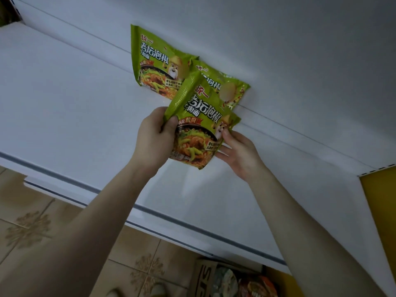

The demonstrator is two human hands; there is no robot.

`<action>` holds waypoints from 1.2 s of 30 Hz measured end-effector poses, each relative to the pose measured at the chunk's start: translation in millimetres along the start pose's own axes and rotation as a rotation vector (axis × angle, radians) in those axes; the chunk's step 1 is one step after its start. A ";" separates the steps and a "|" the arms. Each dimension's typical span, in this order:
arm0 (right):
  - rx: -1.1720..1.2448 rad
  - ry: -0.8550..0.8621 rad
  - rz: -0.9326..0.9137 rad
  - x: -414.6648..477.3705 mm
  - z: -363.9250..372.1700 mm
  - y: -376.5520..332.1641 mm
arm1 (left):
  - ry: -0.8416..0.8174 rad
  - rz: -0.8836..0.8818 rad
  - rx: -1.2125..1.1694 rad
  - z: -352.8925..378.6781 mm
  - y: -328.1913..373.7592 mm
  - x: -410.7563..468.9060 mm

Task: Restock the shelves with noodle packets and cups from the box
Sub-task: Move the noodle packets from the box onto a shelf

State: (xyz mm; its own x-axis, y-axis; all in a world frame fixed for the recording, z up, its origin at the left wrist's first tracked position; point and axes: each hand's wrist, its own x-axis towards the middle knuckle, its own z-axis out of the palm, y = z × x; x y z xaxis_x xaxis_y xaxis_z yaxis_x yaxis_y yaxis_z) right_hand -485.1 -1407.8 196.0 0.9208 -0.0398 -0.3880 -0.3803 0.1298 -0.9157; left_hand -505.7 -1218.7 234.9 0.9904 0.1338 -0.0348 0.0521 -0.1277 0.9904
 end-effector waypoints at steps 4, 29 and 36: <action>0.026 0.088 -0.038 -1.8 -19.8 5.7 | -0.032 0.035 -0.002 22.9 -9.4 -0.9; -0.227 0.925 -0.398 78.7 -124.6 -16.8 | -0.344 0.329 1.084 85.1 -111.0 -31.1; -0.175 0.854 -0.357 92.4 -118.6 -22.0 | -0.327 0.343 1.094 85.3 -114.3 -32.6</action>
State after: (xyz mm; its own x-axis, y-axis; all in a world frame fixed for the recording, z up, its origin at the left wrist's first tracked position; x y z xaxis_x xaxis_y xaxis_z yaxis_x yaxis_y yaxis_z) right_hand -401.9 -1531.8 167.9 0.6363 -0.7705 0.0376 -0.1592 -0.1788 -0.9709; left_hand -533.0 -1292.3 111.5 0.9513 -0.3077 0.0199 -0.2976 -0.8992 0.3209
